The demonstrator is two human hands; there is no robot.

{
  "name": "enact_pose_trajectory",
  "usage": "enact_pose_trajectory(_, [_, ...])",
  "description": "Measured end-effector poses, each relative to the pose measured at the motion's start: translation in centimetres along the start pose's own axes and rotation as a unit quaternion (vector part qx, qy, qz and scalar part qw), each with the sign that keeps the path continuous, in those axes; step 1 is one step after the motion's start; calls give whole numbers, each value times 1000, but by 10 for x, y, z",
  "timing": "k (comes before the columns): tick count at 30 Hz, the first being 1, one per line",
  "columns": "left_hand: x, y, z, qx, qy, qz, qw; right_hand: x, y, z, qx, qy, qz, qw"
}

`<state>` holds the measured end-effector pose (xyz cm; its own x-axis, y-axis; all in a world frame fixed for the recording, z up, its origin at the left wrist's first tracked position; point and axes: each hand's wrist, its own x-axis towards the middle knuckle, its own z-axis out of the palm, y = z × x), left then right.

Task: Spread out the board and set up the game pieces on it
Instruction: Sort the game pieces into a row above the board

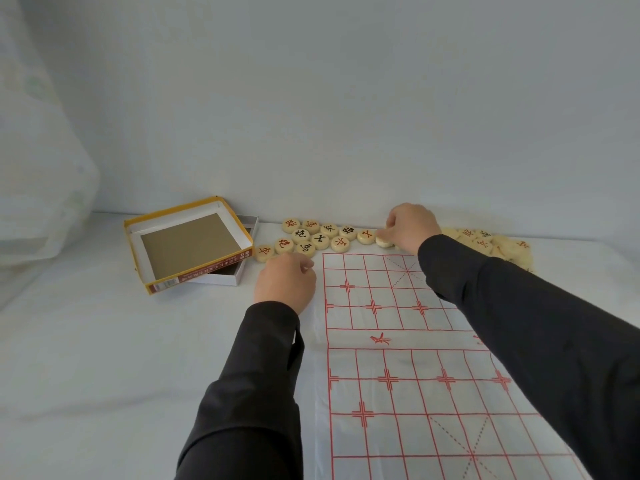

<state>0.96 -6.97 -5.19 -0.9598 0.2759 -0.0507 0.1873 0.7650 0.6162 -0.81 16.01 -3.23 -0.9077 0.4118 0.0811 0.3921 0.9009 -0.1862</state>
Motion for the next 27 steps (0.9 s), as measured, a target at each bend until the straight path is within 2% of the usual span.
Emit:
enact_pose_trajectory(4, [1, 0, 0, 0, -1, 1, 1000, 3, -12, 2, -17, 3, 26, 1000])
enact_pose_trajectory(8, [1, 1, -1, -4, -2, 1, 1000, 6, -12, 1, 21, -17, 28, 999])
enact_pose_trajectory(12, [1, 0, 0, -2, 1, 3, 1000, -1, -8, -8, 27, -32, -9, 999])
enact_pose_trajectory(16, [0, 0, 1, -2, -1, 2, 1000, -8, -8, -4, -45, -63, -43, 996])
enact_pose_trajectory(22, [-1, 2, -1, -4, -4, 1, 1000, -10, -12, 1, -43, -44, -46, 997])
enact_pose_trajectory(27, [-1, 1, -1, -6, -4, -2, 1000, -8, -15, -2, -36, -59, -44, 997])
